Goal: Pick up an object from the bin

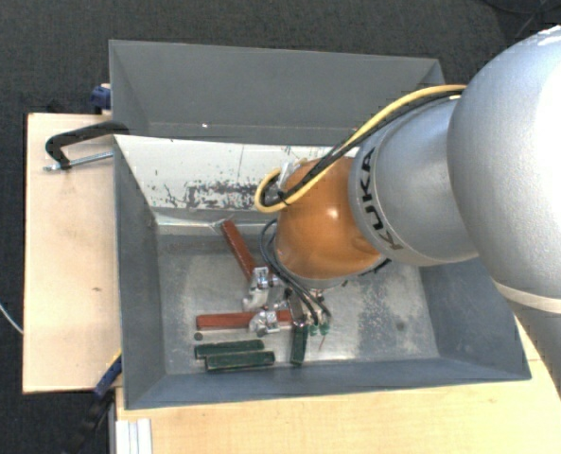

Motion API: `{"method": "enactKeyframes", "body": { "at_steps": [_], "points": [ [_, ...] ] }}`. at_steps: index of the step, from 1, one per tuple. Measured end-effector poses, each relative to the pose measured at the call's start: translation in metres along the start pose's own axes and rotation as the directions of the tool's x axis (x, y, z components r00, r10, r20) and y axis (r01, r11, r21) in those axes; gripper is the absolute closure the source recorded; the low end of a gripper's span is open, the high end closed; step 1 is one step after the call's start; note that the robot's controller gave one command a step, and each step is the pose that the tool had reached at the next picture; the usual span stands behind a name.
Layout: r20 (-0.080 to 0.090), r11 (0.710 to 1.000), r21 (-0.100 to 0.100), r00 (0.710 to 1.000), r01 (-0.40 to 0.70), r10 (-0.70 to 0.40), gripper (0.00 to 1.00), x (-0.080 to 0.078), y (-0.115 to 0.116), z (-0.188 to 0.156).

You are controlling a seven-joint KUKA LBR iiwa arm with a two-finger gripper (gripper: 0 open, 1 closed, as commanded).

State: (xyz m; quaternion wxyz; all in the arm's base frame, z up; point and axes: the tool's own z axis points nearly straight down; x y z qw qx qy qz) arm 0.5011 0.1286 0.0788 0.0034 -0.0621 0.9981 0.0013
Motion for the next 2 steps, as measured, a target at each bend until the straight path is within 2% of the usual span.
{"method": "enactKeyframes", "body": {
  "at_steps": [1, 2],
  "points": [
    [0.000, 1.000, 0.000, 1.000, 0.000, 0.000, 1.00, 0.000, 0.000, 0.000],
    [0.002, 0.978, 0.002, 0.978, 0.211, -0.211, 1.00, 0.000, -0.035, -0.139]
  ]
}}
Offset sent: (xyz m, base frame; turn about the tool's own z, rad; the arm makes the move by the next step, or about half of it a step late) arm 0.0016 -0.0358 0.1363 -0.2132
